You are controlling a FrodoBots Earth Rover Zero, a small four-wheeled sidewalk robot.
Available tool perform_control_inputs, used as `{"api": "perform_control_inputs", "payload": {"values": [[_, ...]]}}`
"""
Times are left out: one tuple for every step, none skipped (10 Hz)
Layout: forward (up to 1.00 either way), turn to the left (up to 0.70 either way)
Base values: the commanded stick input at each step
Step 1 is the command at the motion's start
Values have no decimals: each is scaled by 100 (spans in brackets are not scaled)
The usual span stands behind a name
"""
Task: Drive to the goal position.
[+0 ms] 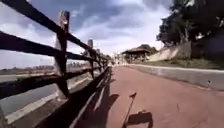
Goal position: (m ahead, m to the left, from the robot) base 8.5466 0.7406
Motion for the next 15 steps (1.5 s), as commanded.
{"api": "perform_control_inputs", "payload": {"values": [[0, -70], [0, -70], [0, -70], [0, -70], [0, -70], [52, -22], [70, 17], [70, 29], [70, 21], [70, 1], [70, -6], [70, -6], [70, -6], [70, -6], [70, -6]]}}
